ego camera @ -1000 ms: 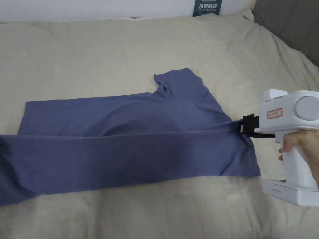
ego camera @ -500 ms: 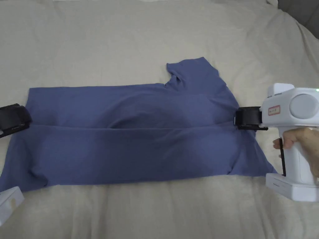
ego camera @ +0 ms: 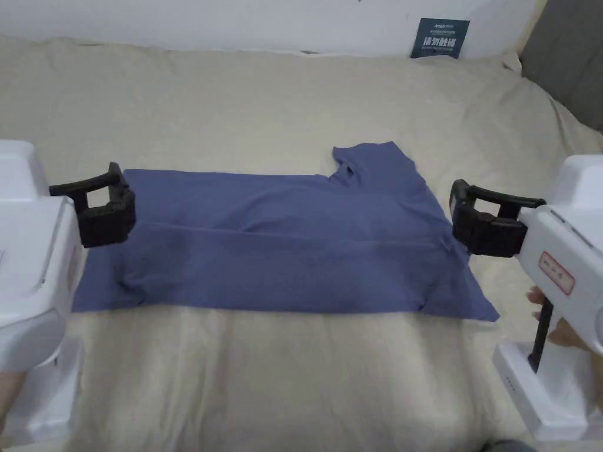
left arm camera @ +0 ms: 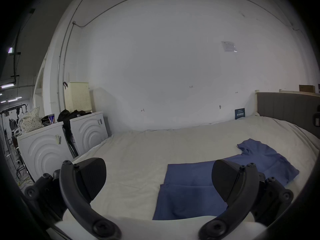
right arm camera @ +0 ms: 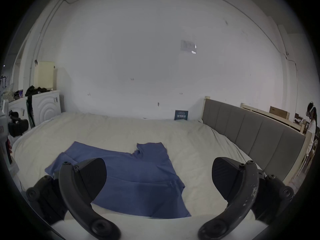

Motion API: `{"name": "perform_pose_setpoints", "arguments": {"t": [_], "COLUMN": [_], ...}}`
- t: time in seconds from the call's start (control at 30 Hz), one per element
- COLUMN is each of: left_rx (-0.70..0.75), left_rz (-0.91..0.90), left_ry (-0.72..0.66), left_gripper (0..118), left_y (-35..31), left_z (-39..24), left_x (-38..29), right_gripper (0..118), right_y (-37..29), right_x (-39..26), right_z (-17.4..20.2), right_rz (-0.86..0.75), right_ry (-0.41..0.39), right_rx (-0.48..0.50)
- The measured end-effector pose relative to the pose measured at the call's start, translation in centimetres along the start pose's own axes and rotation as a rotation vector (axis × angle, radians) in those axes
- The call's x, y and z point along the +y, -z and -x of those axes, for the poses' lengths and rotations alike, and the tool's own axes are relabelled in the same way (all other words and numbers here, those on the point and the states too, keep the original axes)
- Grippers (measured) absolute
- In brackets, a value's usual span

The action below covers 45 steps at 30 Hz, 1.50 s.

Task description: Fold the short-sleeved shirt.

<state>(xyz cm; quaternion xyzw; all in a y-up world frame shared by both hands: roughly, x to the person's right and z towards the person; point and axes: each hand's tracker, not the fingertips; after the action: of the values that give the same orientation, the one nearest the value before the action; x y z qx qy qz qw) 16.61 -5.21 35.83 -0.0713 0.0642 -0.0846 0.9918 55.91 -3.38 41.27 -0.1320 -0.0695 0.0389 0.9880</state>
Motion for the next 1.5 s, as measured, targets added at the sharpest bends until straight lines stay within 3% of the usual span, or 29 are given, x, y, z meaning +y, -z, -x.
{"name": "perform_pose_setpoints", "arguments": {"t": [0.1, 0.17, 0.3, 0.4, 0.43, 0.63, 0.77, 0.87, 0.93, 1.07, 1.1, 1.17, 1.33, 1.4, 1.5], "left_rx": [-0.071, -0.074, -0.097, -0.087, -0.072, -0.089, -0.124, -0.141, -0.158, -0.209, -0.216, -0.208, -0.133, -0.137, -0.133], "left_rz": [0.024, 0.039, 0.058, 0.056, 0.062, 0.137, 0.295, 0.476, 0.565, 0.764, 0.814, 0.889, 1.001, 1.013, 1.039], "left_ry": [-0.032, -0.020, -0.043, -0.053, -0.056, -0.056, -0.092, -0.098, -0.103, -0.141, -0.121, -0.088, -0.126, -0.137, -0.158], "left_gripper": [118, 105, 37, 2, 0, 0, 0, 16, 20, 93, 104, 114, 111, 93, 76], "left_y": [-1.6, -2.3, -3.8, -4.2, -4.2, -3.0, 0.5, 4.9, 7.5, 12.2, 13.3, 15.0, 17.2, 17.7, 18.3], "left_z": [0.0, -0.2, 0.0, 0.1, 0.2, 1.2, 2.2, 3.1, 3.6, 4.5, 4.5, 4.7, 4.6, 4.3, 3.6], "left_x": [-0.9, -1.7, -2.3, -2.4, -2.4, -2.2, -2.2, -3.0, -3.9, -6.4, -7.3, -8.9, -11.8, -12.4, -13.0], "right_gripper": [118, 100, 21, 2, 2, 1, 1, 1, 1, 1, 1, 1, 1, 1, 1], "right_y": [-1.3, -2.4, -3.3, -3.7, -3.8, -3.6, -3.2, -2.7, -2.3, -1.4, -1.0, -0.4, 1.3, 1.7, 1.9], "right_x": [-0.4, -0.9, -1.2, -1.3, -1.4, -1.6, -1.7, -1.7, -1.9, -2.5, -2.7, -3.1, -3.8, -3.9, -4.1], "right_z": [0.4, 1.1, 1.5, 2.0, 2.1, 2.9, 2.9, 2.8, 2.8, 3.0, 2.9, 2.9, 3.0, 2.9, 2.8], "right_rz": [0.033, 0.011, 0.004, 0.011, 0.013, 0.049, 0.067, 0.081, 0.092, 0.125, 0.138, 0.163, 0.212, 0.223, 0.232], "right_ry": [0.070, 0.076, 0.080, 0.100, 0.107, 0.101, 0.099, 0.102, 0.105, 0.094, 0.095, 0.104, 0.098, 0.093, 0.078], "right_rx": [0.083, 0.074, 0.074, 0.087, 0.092, 0.097, 0.096, 0.092, 0.095, 0.084, 0.085, 0.084, 0.079, 0.077, 0.066]}}
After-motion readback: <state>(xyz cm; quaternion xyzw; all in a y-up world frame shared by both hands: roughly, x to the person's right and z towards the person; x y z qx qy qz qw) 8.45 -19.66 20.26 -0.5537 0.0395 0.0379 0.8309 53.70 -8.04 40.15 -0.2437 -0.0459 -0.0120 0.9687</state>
